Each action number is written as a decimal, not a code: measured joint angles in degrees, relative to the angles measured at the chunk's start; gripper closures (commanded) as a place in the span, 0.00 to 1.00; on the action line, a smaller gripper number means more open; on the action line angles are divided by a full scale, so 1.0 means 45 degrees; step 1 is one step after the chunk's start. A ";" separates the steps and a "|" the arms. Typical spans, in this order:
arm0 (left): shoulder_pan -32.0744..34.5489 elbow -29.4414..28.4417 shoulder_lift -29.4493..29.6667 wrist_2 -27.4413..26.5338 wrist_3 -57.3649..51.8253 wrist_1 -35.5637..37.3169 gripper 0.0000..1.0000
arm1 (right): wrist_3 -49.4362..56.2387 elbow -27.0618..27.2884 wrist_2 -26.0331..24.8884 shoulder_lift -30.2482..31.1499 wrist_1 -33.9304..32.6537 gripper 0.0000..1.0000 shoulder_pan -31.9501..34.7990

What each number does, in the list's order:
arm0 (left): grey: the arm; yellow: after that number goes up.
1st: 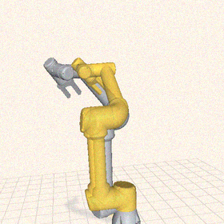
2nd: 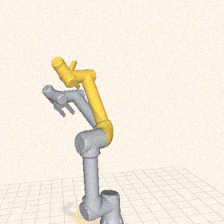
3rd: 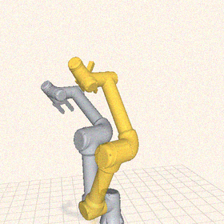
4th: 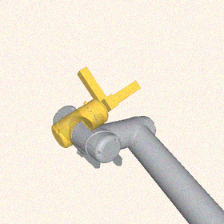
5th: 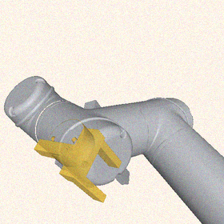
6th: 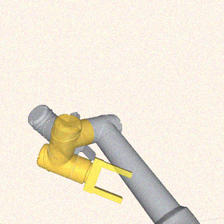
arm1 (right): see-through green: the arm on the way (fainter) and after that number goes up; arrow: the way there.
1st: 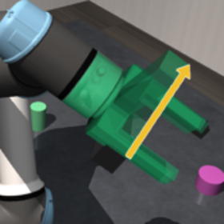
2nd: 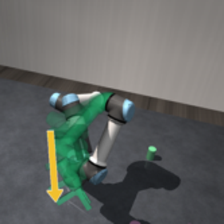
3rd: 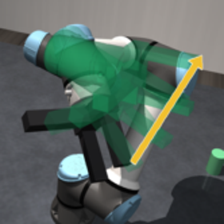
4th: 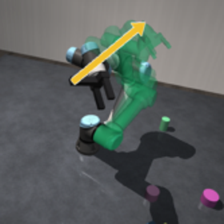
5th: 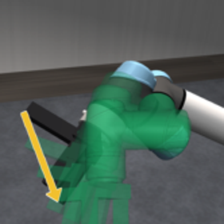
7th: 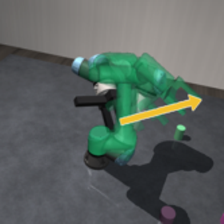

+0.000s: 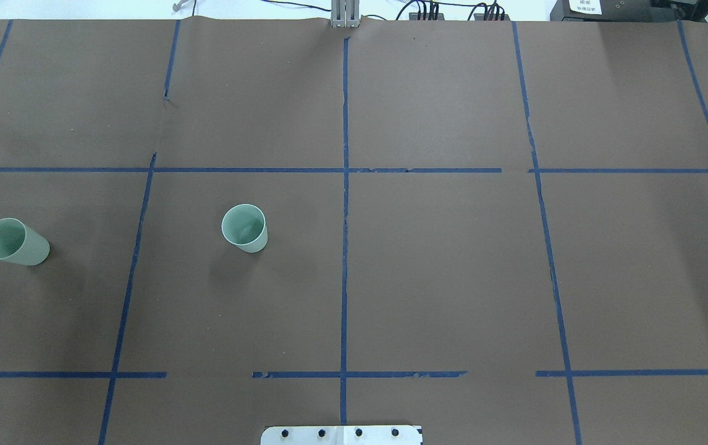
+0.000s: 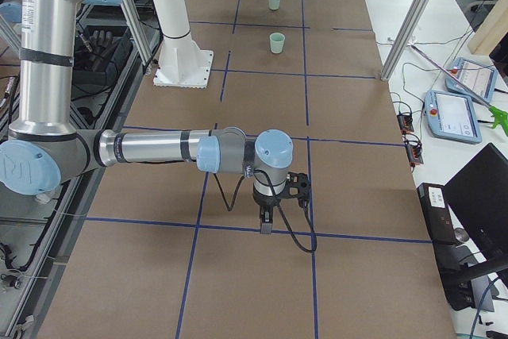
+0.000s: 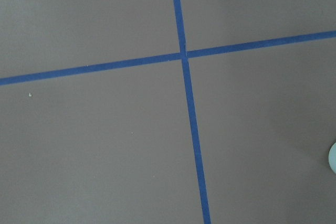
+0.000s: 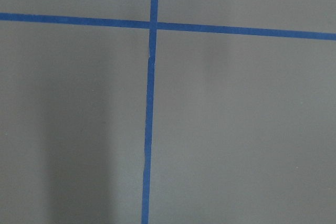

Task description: Stack cups

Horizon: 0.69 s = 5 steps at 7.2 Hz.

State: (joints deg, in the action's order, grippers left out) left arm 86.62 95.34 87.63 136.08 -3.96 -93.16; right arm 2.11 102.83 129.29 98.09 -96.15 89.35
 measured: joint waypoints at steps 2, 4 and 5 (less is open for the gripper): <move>-0.1750 0.0106 0.0110 -0.0022 0.3023 -0.1886 0.00 | 0.0000 0.0000 0.0000 0.0000 0.0000 0.00 -0.0004; -0.3210 0.0116 -0.0112 -0.0383 0.6557 -0.4522 0.00 | 0.0000 0.0000 0.0000 0.0000 0.0000 0.00 -0.0006; -0.3834 0.0115 -0.0277 -0.0939 0.7817 -0.5417 0.00 | 0.0000 0.0000 0.0000 0.0000 0.0000 0.00 -0.0005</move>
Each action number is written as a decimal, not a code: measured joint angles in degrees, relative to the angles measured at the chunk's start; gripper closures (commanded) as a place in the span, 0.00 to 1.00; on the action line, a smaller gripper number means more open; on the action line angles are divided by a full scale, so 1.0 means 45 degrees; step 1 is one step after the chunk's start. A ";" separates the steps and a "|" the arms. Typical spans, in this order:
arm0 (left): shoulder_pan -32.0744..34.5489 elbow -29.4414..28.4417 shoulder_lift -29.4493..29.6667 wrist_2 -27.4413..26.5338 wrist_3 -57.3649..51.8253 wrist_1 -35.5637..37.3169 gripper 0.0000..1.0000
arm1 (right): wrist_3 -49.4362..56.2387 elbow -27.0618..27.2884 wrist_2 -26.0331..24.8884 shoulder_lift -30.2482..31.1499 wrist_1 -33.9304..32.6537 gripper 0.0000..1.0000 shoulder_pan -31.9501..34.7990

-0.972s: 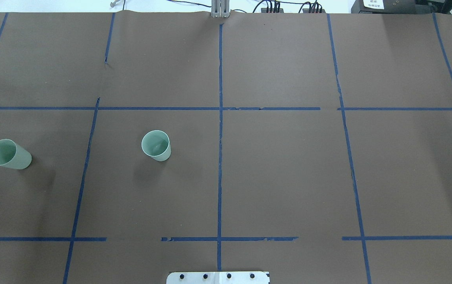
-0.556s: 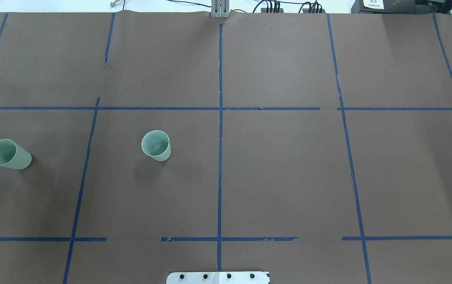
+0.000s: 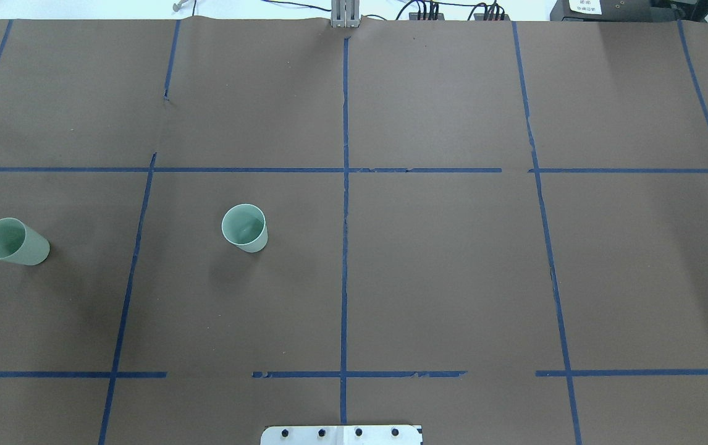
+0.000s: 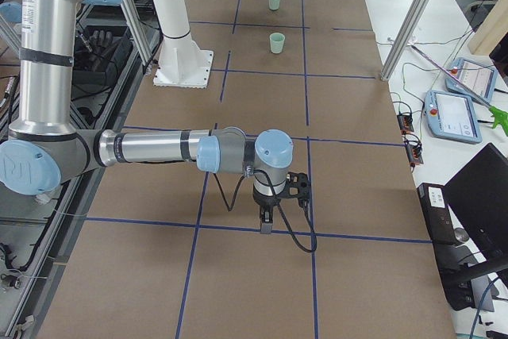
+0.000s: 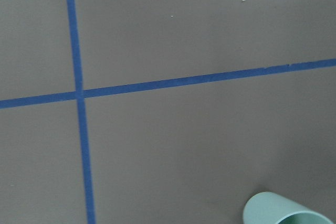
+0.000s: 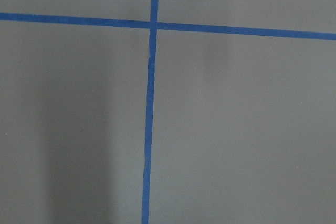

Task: Stack cups
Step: 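Lower the left gripper onto the outer pale green cup and grasp it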

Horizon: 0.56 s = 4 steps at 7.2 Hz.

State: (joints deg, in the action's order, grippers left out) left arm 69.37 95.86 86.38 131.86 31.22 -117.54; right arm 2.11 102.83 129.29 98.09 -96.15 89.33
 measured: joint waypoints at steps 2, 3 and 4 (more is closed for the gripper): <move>-0.1044 -0.0052 -0.0434 -0.0538 0.1617 -0.1488 0.00 | 0.0000 0.0000 0.0000 0.0000 0.0000 0.00 0.0002; -0.1470 -0.0063 -0.0643 -0.0612 0.2122 -0.2070 0.07 | 0.0000 0.0000 0.0000 -0.0001 0.0000 0.00 0.0003; -0.1775 -0.0075 -0.0802 -0.0636 0.2382 -0.2403 0.96 | 0.0000 0.0000 0.0000 0.0000 0.0000 0.00 0.0000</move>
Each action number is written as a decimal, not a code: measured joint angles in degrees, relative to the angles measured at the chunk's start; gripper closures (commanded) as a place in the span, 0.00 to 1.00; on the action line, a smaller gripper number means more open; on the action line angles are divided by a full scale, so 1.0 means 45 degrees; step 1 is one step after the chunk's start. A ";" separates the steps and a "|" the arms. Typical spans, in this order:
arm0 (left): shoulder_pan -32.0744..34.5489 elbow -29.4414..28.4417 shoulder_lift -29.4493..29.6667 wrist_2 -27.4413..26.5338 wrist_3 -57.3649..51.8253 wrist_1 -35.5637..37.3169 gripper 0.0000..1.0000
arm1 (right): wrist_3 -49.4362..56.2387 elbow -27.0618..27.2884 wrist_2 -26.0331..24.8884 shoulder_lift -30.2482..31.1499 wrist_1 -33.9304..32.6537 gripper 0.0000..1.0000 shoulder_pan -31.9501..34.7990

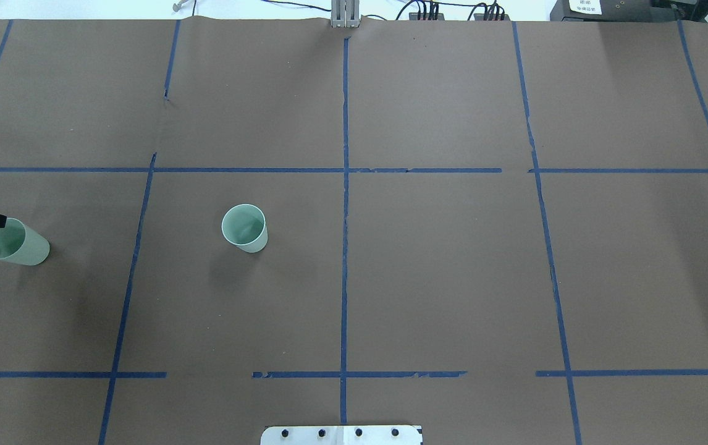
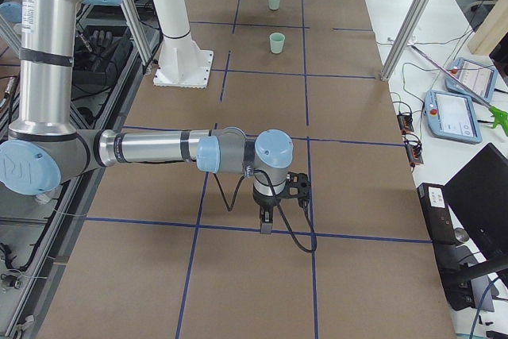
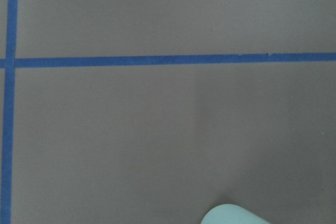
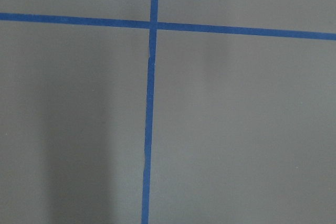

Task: Stack cups
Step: 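Lower the left gripper onto the outer pale green cup and grasp it, then lift the held cup with the left gripper toward the other green cup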

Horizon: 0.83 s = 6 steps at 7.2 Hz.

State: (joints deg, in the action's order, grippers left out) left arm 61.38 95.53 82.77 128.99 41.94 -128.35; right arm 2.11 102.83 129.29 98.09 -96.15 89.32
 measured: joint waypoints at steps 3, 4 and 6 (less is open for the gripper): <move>-0.0262 -0.0014 -0.0179 0.0138 0.0195 -0.0062 1.00 | 0.0000 0.0000 0.0000 0.0000 0.0000 0.00 0.0006; -0.0263 0.0024 -0.0192 0.0149 0.0215 -0.0054 1.00 | 0.0000 0.0000 0.0000 0.0000 0.0000 0.00 0.0005; -0.0208 0.0218 -0.0195 0.0146 0.0263 -0.0013 1.00 | 0.0000 0.0000 0.0000 0.0000 0.0000 0.00 0.0000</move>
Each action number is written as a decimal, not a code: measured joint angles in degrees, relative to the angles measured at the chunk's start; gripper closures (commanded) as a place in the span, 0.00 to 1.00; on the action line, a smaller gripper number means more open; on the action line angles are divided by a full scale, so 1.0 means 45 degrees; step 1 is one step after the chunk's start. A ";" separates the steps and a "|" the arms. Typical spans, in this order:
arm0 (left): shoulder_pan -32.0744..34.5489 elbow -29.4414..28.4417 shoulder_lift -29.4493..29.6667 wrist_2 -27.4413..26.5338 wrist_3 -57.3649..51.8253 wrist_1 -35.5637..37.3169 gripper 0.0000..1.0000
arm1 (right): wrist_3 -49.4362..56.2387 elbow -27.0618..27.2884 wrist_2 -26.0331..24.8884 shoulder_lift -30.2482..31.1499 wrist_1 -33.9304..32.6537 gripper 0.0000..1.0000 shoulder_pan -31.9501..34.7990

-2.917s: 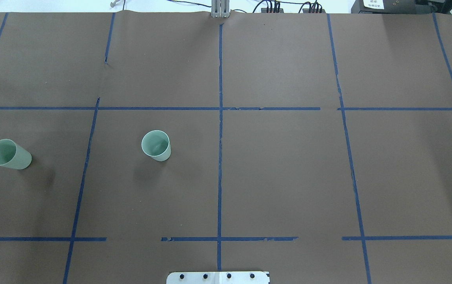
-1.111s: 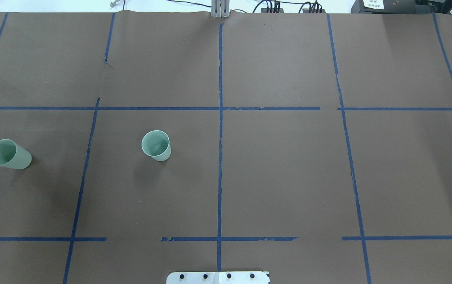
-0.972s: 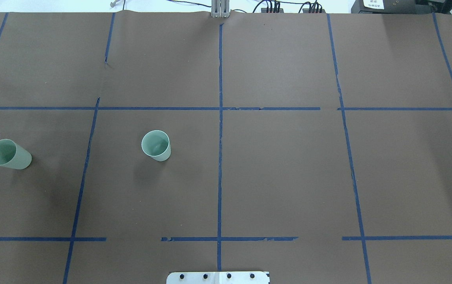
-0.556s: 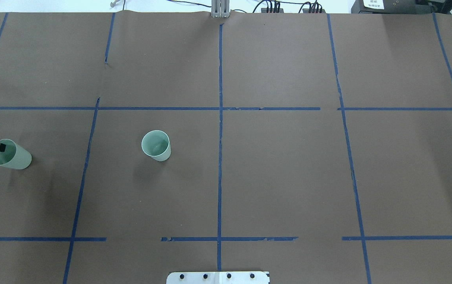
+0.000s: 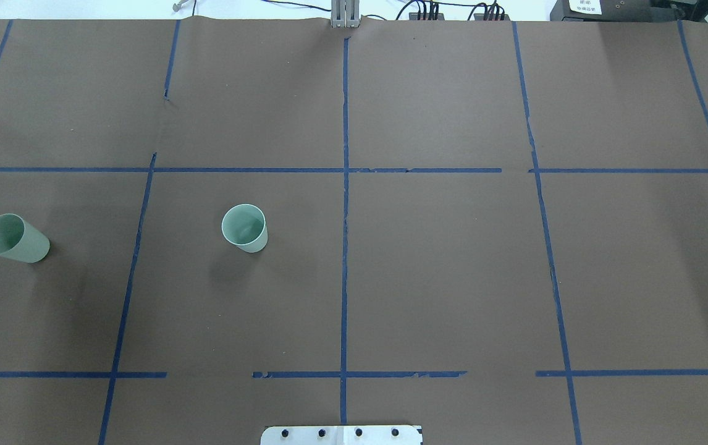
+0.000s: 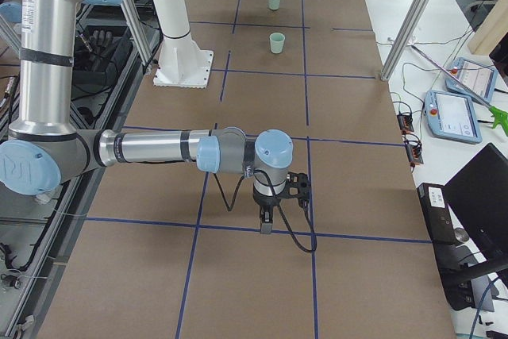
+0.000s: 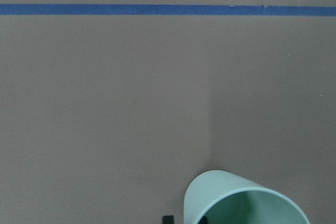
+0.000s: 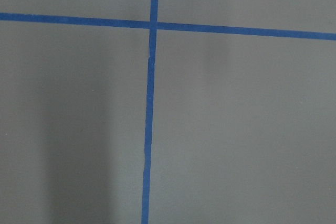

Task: Stack cups
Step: 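Lift the held cup with the left gripper toward the other green cup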

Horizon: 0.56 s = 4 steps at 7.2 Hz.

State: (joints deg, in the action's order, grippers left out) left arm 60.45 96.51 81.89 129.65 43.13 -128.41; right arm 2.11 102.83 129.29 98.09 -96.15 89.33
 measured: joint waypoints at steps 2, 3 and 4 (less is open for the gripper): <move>0.0121 0.1328 0.0201 -0.0015 0.0032 0.1658 1.00 | -0.0001 0.0000 0.0000 0.0000 0.0000 0.00 -0.0002; 0.0146 0.2573 0.0469 -0.0050 0.0287 0.3327 1.00 | 0.0000 -0.0001 0.0000 0.0000 -0.0001 0.00 0.0000; 0.0145 0.3563 0.1151 -0.0085 0.1120 0.4852 1.00 | 0.0000 0.0000 0.0000 0.0000 0.0000 0.00 0.0002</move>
State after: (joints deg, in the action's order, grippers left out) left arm 61.10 112.54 87.07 129.27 48.16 -106.58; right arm 2.11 102.83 129.29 98.09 -96.15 89.33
